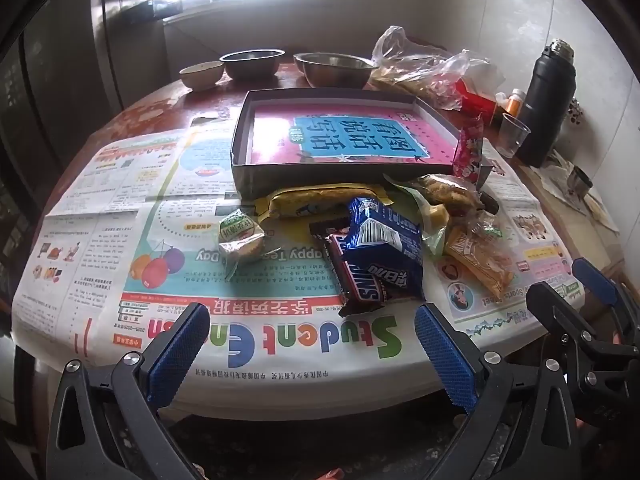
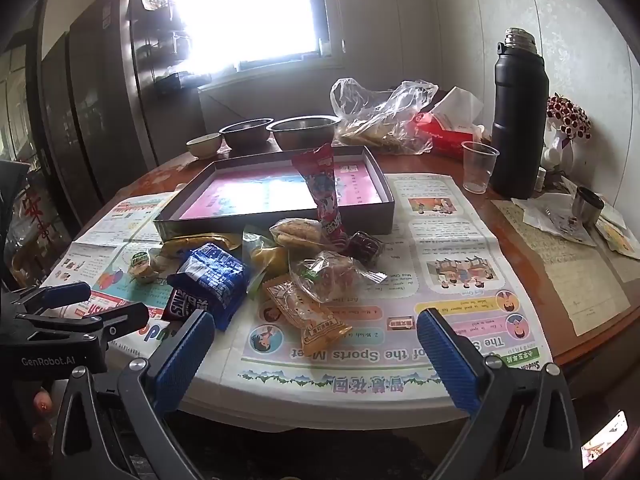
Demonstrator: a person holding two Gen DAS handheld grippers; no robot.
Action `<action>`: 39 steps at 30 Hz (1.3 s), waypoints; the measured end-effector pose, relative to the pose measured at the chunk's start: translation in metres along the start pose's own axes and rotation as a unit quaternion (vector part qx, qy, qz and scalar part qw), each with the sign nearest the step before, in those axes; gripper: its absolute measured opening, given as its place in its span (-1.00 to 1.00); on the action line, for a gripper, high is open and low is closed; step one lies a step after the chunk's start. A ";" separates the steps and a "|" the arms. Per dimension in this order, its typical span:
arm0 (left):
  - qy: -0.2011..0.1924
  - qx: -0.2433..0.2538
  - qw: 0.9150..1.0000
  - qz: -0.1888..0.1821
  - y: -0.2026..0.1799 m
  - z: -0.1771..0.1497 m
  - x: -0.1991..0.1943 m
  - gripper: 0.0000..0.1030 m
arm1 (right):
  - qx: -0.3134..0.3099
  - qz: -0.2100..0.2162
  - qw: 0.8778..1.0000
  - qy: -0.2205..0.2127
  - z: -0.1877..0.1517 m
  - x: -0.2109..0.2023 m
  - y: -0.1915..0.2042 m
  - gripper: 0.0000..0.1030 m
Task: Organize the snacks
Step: 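Move both grippers toward the snack pile beside the tray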
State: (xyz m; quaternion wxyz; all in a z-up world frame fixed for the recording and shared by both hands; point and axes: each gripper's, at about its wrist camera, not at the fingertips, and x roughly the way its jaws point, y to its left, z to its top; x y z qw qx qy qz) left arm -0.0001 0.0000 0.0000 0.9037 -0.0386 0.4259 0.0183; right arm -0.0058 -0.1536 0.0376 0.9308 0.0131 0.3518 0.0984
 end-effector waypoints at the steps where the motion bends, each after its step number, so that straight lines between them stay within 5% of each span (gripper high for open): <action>1: 0.000 0.000 1.000 0.000 0.000 0.000 0.000 0.98 | 0.000 0.000 1.000 0.000 0.000 0.000 0.000 0.98; 39: 0.017 -0.003 1.000 -0.005 0.003 -0.001 0.008 0.98 | 0.008 0.008 1.000 0.013 -0.005 0.008 -0.001 0.98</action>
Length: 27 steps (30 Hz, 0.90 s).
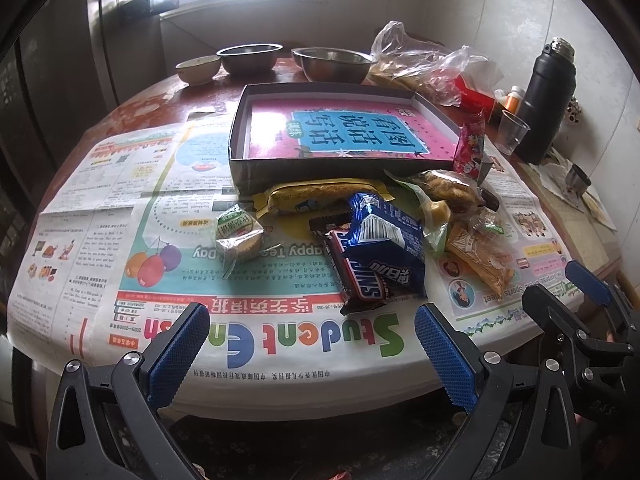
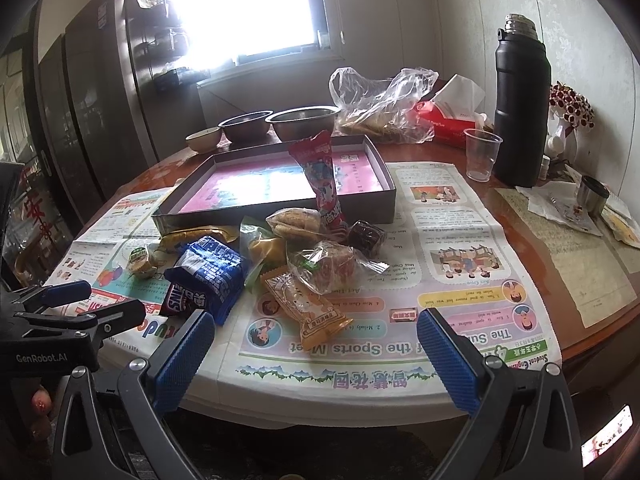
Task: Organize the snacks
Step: 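Move both grippers toward the snack pile beside the tray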
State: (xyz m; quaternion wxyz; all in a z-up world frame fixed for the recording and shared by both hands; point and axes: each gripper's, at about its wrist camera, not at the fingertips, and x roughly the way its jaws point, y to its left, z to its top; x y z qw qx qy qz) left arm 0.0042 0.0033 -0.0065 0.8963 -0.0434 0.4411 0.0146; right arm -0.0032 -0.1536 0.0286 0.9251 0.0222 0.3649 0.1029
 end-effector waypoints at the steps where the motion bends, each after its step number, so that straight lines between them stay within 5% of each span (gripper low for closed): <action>1: 0.002 -0.001 1.000 0.000 0.001 0.000 0.001 0.98 | 0.001 0.001 1.000 0.001 0.000 0.000 0.000 0.98; 22: -0.028 -0.062 0.998 0.014 0.054 0.015 0.016 0.98 | 0.007 0.015 0.999 0.033 -0.003 0.021 -0.003 0.98; 27: -0.009 -0.068 0.997 0.028 0.064 0.020 0.023 0.98 | 0.002 0.016 0.999 0.035 -0.003 0.027 -0.002 0.99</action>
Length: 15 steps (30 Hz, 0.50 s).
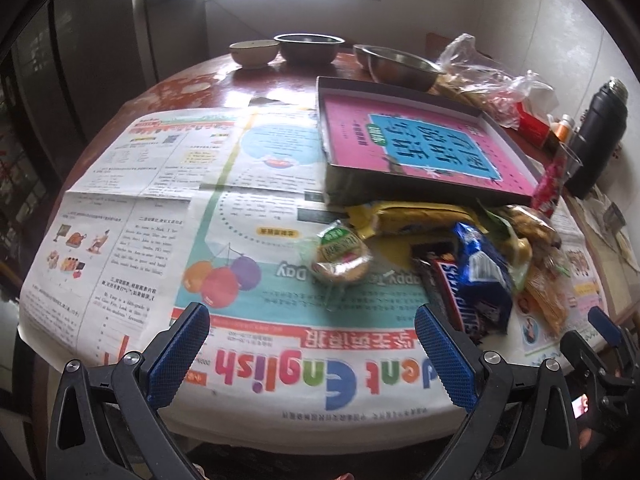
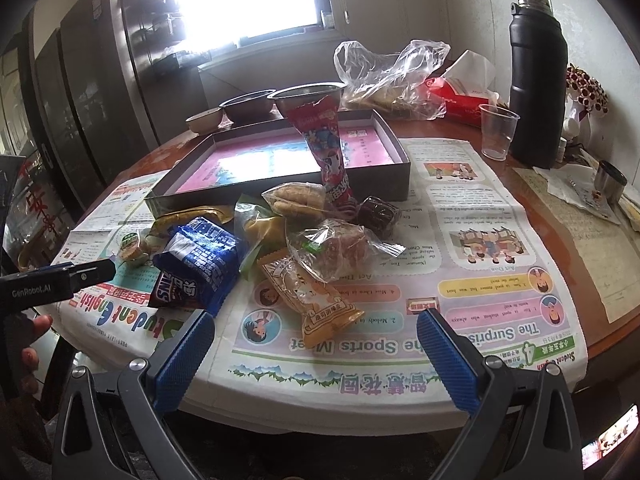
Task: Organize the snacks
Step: 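Move both grippers toward the snack pile beside the tray, then grasp the round wrapped cake with the left gripper while the right grasps the orange pastry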
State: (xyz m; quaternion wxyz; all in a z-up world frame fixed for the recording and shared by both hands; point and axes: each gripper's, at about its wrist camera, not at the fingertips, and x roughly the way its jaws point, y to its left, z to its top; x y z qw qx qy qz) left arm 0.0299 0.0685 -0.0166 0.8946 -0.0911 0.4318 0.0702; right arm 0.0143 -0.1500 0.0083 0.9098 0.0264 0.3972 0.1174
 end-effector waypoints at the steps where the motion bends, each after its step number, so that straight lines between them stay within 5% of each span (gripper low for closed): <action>1: 0.001 0.000 1.000 0.000 0.001 0.002 0.002 0.98 | -0.001 0.000 1.000 0.000 0.001 0.001 0.000 0.99; 15: 0.018 0.029 0.999 0.000 -0.010 0.012 0.027 0.98 | -0.008 -0.025 1.000 -0.001 0.012 0.022 -0.004 0.99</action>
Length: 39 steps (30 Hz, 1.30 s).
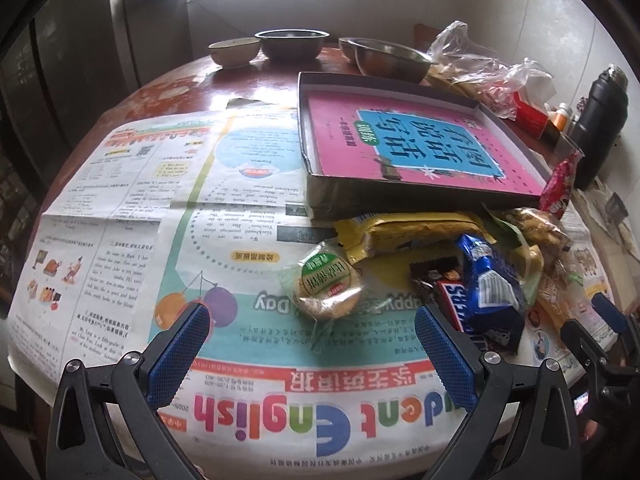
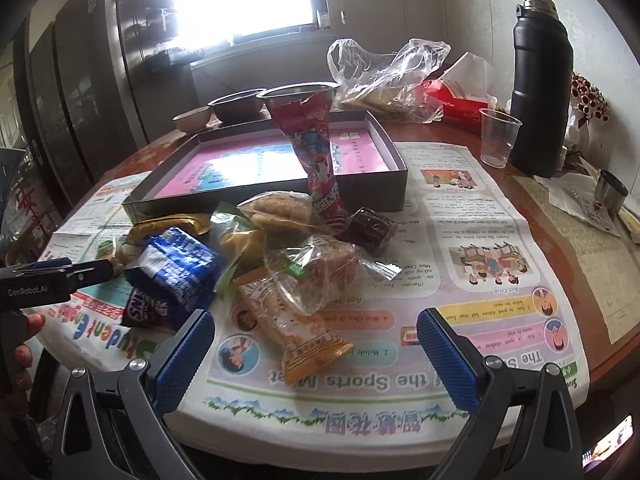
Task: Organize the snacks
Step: 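Grasp the round wrapped cake with the left gripper while the right grasps the orange pastry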
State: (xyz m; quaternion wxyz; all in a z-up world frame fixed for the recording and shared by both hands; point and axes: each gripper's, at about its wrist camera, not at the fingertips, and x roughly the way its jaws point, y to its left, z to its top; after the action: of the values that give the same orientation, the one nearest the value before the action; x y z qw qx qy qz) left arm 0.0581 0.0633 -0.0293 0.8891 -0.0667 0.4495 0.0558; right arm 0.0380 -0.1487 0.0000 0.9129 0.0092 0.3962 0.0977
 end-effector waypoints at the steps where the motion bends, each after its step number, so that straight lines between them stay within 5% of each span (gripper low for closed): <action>1: 0.000 -0.001 1.000 0.002 0.001 0.001 0.001 0.98 | -0.003 0.000 1.000 0.001 0.001 0.002 0.000 0.99; 7: 0.003 -0.009 1.000 -0.003 0.007 0.004 0.008 0.98 | -0.029 0.001 1.000 0.005 0.005 0.015 0.004 0.77; 15: 0.004 -0.016 1.000 -0.010 0.010 0.006 0.016 0.98 | -0.052 0.021 0.998 0.009 0.001 0.023 0.012 -0.07; 20: 0.005 -0.016 1.000 -0.019 0.008 0.006 0.019 0.89 | -0.065 0.046 0.997 0.007 -0.002 0.020 0.018 -0.39; 26: -0.001 -0.018 1.000 -0.023 0.007 0.008 0.022 0.81 | -0.064 0.066 0.996 0.007 -0.005 0.016 0.021 -0.42; 27: -0.003 -0.019 1.000 -0.022 0.007 0.009 0.022 0.72 | -0.065 0.070 0.995 0.007 -0.005 0.015 0.021 -0.42; 29: -0.011 -0.014 1.000 -0.017 0.007 0.011 0.021 0.20 | -0.058 0.082 0.995 0.010 -0.005 0.014 0.020 -0.42; 39: -0.021 -0.032 0.998 -0.052 0.020 0.012 0.018 -0.19 | -0.030 0.111 0.993 0.008 -0.001 0.010 0.017 -0.43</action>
State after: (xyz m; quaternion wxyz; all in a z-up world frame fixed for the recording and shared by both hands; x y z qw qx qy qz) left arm 0.0756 0.0854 -0.0383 0.8974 -0.1170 0.4247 0.0256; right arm 0.0409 -0.1301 -0.0065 0.8930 0.0246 0.3971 0.2105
